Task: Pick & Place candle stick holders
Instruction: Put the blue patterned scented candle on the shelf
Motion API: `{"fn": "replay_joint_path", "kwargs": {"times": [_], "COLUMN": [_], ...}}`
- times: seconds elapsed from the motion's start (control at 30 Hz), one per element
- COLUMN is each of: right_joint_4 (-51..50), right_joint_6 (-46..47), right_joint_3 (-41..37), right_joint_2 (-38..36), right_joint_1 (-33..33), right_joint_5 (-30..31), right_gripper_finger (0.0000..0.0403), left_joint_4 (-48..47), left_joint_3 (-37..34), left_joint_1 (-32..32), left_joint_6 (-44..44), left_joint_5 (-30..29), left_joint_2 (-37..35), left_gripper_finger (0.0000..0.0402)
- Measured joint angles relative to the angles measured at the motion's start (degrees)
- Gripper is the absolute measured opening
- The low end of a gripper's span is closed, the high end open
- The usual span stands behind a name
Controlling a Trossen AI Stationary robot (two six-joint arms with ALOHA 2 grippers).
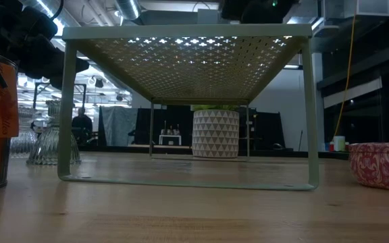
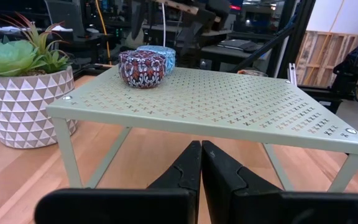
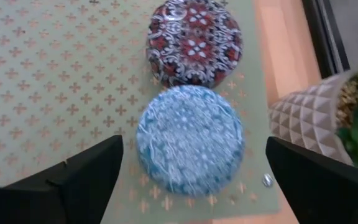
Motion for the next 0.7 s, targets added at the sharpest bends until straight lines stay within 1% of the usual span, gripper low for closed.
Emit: {"fn": "replay_joint_path", "kwargs": {"times": [0.2,0.37,0.53,0.7], "right_joint_4": [-8.15,-11.5,-12.65,-19.25], "right_joint_6": [3.24,7.17,14.33,16.7], "right_joint_3": [4.13,4.28,4.28,4.28], "right_joint_2": [-0.03,-0.03,-0.02,-0.02], "right_joint_1": [0.04,0.69,2.41,3.98], "right_joint_5": [-4.06,-6.05,-6.48,-6.48], "right_gripper_finger": [0.0397,0.0397,0.0397,0.0397], "left_joint_4": [0.0,0.0,0.0,0.0], "left_joint_3": [0.0,0.0,0.0,0.0], "left_joint_1": [0.01,-0.01,0.01,0.01], "left_joint_6": [0.0,-0.01,0.0,0.0], "left_joint_5": [0.0,0.0,0.0,0.0], "left_joint_2": [0.0,0.0,-0.02,-0.01], "left_gripper_finger": [0.0006,0.0006,0.0006,0.0006]}}
